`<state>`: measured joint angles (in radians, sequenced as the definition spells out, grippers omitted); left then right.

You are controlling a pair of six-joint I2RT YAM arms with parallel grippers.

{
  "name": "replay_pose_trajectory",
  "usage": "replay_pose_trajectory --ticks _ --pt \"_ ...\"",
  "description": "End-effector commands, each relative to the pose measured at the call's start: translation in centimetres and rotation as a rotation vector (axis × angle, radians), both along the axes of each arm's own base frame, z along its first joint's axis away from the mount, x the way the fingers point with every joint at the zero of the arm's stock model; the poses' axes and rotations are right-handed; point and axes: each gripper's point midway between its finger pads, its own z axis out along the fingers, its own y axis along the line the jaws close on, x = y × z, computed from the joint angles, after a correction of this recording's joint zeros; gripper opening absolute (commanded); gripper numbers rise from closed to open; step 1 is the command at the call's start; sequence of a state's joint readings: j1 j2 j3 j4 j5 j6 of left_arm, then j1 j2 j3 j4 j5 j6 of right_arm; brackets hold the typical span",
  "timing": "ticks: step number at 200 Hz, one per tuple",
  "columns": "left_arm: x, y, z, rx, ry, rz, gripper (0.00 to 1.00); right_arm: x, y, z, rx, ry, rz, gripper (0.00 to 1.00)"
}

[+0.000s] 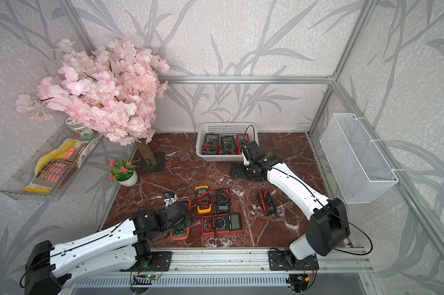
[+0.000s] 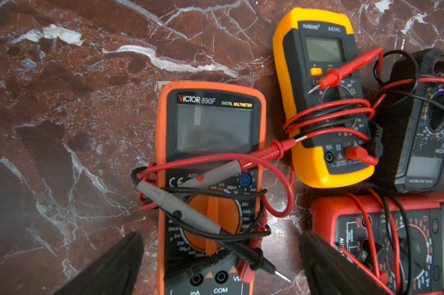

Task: Put the multimeter into the basket
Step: Pick up the multimeter from the center of the board.

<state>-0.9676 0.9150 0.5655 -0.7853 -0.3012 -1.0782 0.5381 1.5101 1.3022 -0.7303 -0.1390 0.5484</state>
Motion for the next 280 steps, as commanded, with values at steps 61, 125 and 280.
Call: replay_pose_trajectory --ticks 61,125,280 --pt "1.0 0.3 -1.6 0.05 -0.031 0.047 1.0 0.7 0.9 0.6 0.003 -0.009 0.035 1.0" --pt "1.6 0.2 -3.5 0.05 -0.002 0.06 1.0 1.0 1.0 0.8 -0.002 -0.021 0.045 0.99" --pt "1.9 -0.6 -6.6 0.067 0.122 0.075 0.73 2.2 1.7 1.6 0.003 -0.021 0.068 0.99"
